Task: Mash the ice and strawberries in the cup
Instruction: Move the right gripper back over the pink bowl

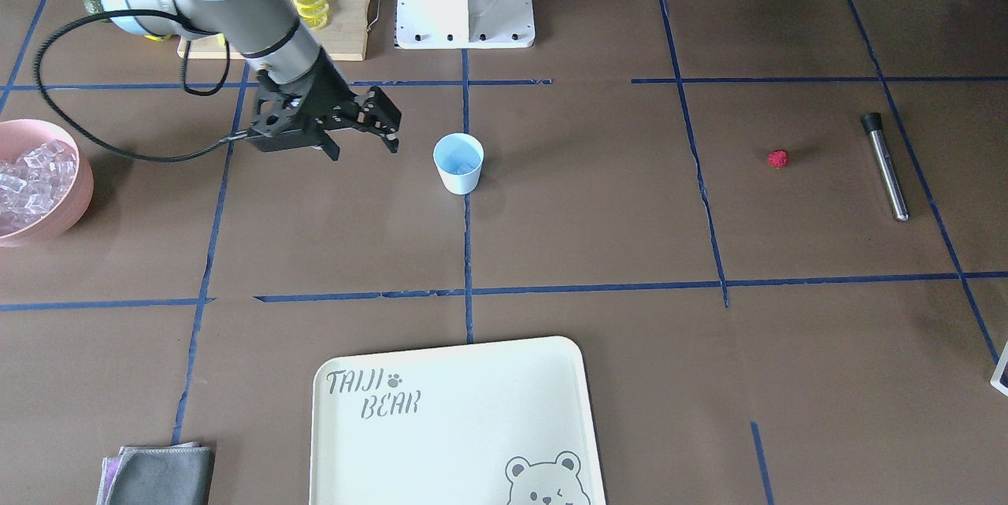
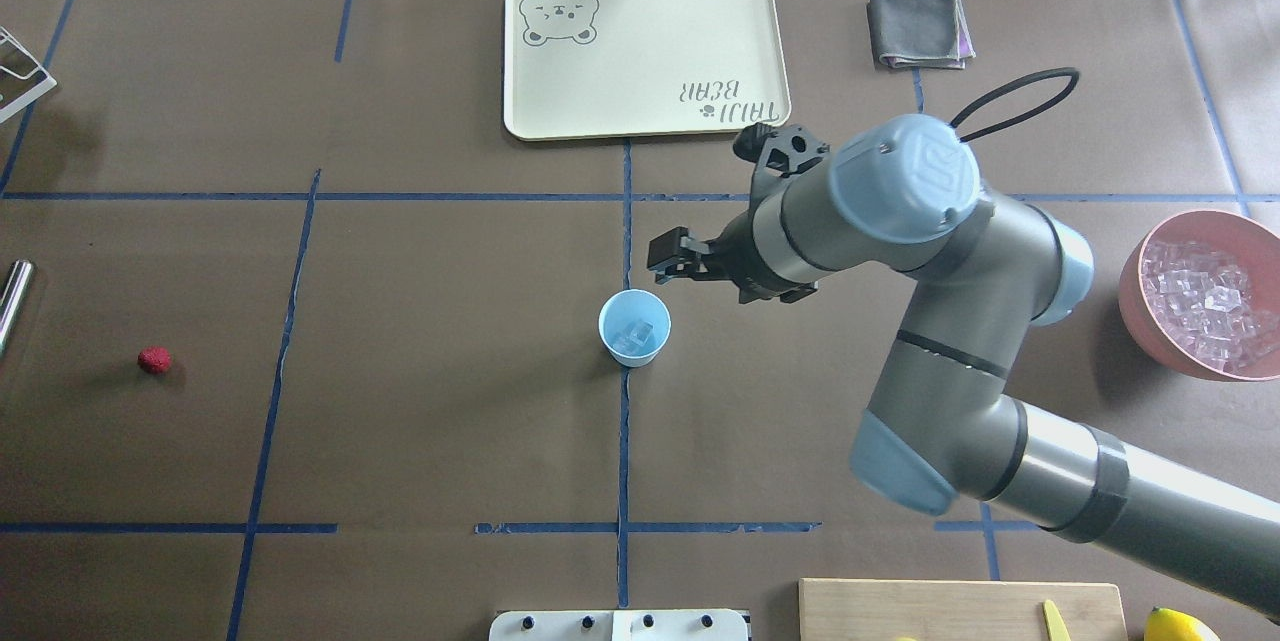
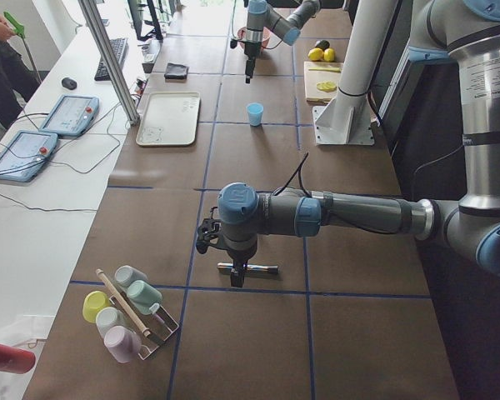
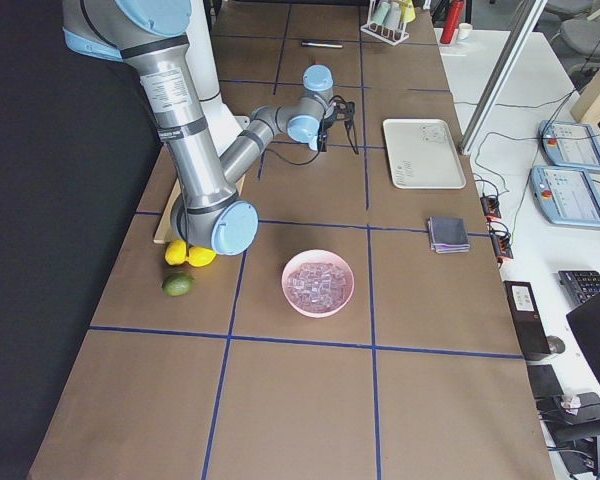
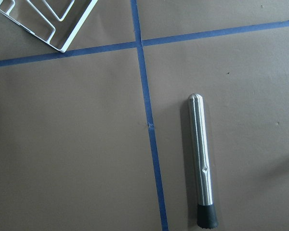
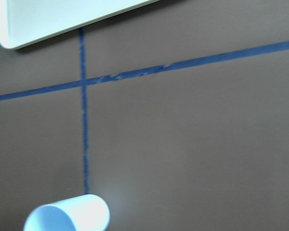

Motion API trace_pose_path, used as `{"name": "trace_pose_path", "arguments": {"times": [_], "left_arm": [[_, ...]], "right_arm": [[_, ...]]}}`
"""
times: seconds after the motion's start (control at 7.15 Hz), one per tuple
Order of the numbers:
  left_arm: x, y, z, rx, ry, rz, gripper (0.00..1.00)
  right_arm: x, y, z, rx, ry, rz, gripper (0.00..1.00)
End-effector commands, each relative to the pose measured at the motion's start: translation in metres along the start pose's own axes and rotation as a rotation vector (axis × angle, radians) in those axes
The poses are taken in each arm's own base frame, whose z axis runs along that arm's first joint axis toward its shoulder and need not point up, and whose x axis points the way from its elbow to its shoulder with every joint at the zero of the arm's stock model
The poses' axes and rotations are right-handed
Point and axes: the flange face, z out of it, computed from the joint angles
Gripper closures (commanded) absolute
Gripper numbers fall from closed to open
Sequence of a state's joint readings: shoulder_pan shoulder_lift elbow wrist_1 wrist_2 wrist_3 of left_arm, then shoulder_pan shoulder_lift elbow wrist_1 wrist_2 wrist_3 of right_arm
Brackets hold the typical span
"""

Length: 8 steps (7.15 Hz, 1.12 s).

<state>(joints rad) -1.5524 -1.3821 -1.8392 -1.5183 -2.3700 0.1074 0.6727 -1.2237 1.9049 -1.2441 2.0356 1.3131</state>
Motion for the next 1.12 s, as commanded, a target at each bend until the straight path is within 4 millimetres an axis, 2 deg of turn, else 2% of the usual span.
{"name": "trace_pose_path", "arguments": {"times": [0.0,0.14,0.28,0.56,0.7,0.84,0.98], "left_arm": [[-0.001,0.004,0.002,-0.004,0.000,-0.004,0.00],[0.000,0.003,0.001,-0.002,0.000,-0.002,0.00],[0.000,0.003,0.001,-0.002,0.000,-0.002,0.00],[0.000,0.003,0.001,-0.002,0.000,-0.002,0.00],[0.000,0.003,0.000,-0.001,0.000,-0.001,0.00],[0.000,0.003,0.000,-0.001,0.000,-0.001,0.00],[0.000,0.003,0.000,-0.001,0.000,-0.001,0.00]], "right_arm": [[0.133,-0.013,-0.049,-0.017,0.094,-0.051,0.02],[0.175,-0.026,-0.061,-0.048,0.114,-0.037,0.02],[0.218,-0.026,-0.071,-0.052,0.153,-0.084,0.01],[0.311,-0.014,-0.097,-0.058,0.237,-0.070,0.01],[0.337,-0.007,-0.106,-0.067,0.256,-0.060,0.01],[0.358,-0.006,-0.106,-0.072,0.284,-0.052,0.01],[0.381,-0.010,-0.097,-0.087,0.309,-0.029,0.01]]}}
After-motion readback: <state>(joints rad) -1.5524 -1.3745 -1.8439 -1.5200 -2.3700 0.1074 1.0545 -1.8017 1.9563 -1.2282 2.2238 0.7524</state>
